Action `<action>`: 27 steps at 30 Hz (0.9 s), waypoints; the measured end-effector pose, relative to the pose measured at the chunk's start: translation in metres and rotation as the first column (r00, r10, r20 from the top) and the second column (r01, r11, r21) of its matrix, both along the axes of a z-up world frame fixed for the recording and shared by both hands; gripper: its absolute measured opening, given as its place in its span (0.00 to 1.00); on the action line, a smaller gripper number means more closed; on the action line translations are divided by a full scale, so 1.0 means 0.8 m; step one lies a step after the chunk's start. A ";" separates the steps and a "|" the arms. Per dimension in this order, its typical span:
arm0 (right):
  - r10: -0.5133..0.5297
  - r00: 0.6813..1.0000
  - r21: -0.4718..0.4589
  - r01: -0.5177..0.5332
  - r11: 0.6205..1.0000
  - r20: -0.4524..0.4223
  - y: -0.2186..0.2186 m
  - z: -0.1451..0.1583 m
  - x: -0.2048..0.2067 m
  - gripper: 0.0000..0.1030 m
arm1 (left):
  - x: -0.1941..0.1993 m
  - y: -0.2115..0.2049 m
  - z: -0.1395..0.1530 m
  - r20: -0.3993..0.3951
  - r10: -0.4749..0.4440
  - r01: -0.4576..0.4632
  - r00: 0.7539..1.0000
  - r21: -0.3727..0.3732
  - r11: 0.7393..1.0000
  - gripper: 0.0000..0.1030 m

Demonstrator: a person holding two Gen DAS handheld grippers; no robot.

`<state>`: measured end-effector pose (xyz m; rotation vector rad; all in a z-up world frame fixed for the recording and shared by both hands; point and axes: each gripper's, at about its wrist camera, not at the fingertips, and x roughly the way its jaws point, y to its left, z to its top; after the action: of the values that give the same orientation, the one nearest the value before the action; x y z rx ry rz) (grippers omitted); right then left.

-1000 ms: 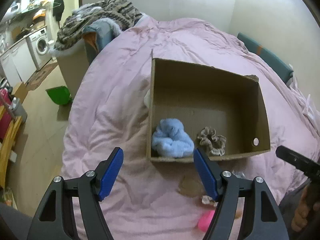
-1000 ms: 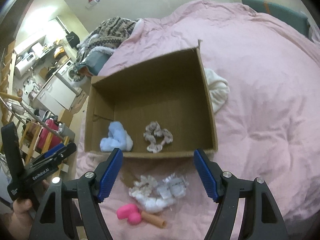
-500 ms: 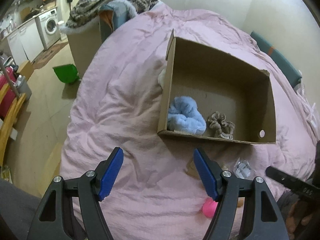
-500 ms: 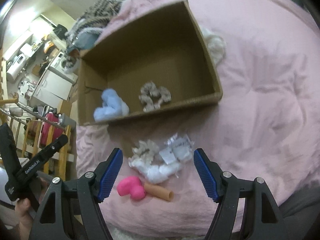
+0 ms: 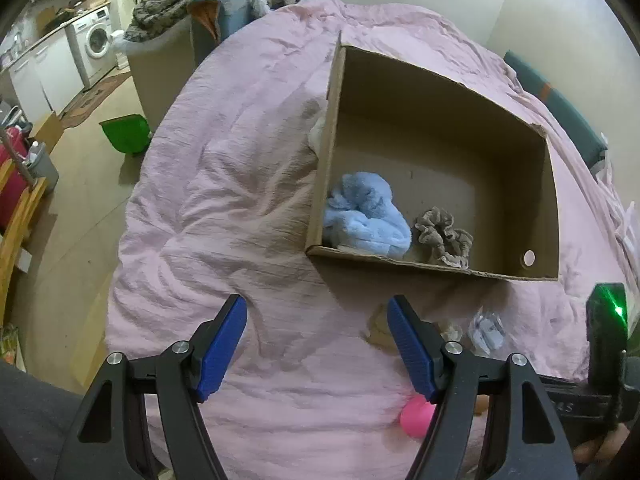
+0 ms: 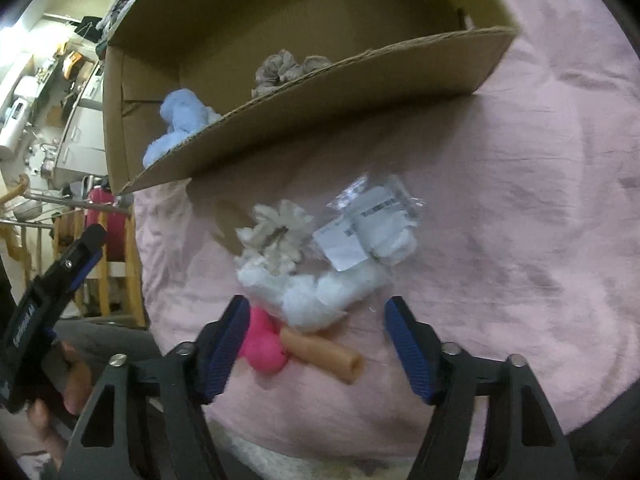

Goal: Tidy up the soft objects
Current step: 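Move the right gripper back to the pile and grasp the white sock, then grasp the pink rubber toy with the left gripper while the right holds the sock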

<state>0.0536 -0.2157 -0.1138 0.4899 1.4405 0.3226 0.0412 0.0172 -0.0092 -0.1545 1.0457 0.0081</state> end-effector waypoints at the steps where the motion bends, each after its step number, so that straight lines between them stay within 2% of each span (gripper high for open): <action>1: -0.004 1.000 0.008 0.004 1.000 -0.007 0.003 -0.002 0.003 0.61 | 0.001 -0.002 0.000 0.001 -0.005 0.005 1.000 0.006 1.000 0.68; 2: -0.009 1.000 0.018 0.009 1.000 -0.016 0.005 -0.007 0.004 0.57 | 0.001 -0.005 0.000 0.003 -0.012 0.012 1.000 0.014 1.000 0.68; 4: -0.017 0.999 0.032 0.018 0.999 -0.047 0.009 -0.019 0.007 0.44 | 0.000 -0.007 0.001 0.007 -0.021 0.021 1.000 0.024 0.999 0.68; 7: 0.000 0.999 0.019 0.001 1.000 -0.037 0.012 -0.020 0.009 0.28 | 0.000 -0.008 -0.001 0.000 -0.029 0.029 1.000 0.028 0.999 0.68; 11: 0.014 1.000 0.054 -0.014 0.998 -0.004 0.007 0.002 0.001 0.27 | 0.000 -0.004 0.000 -0.004 -0.020 0.020 1.000 0.015 1.000 0.68; 18: 0.049 0.993 0.160 -0.066 0.985 0.108 -0.006 0.063 -0.013 0.27 | -0.002 -0.006 0.000 -0.015 -0.034 0.033 0.999 -0.020 0.999 0.68; 22: -0.002 0.976 0.129 -0.026 0.991 0.216 -0.028 0.086 -0.012 0.27 | -0.005 -0.020 -0.010 -0.055 -0.089 0.087 0.995 -0.044 0.995 0.68; 25: -0.055 0.972 0.076 0.038 0.996 0.227 -0.037 0.080 -0.010 0.27 | -0.009 -0.039 -0.022 -0.099 -0.158 0.152 0.982 -0.063 0.986 0.68; 27: -0.072 0.974 0.058 0.061 0.996 0.216 -0.039 0.074 -0.007 0.27 | -0.014 -0.058 -0.035 -0.140 -0.233 0.224 0.962 -0.075 0.972 0.68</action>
<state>0.0478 -0.2471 -0.0545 0.5261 1.2028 0.3494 0.0302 -0.0293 -0.0373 -0.0862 1.2080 -0.2237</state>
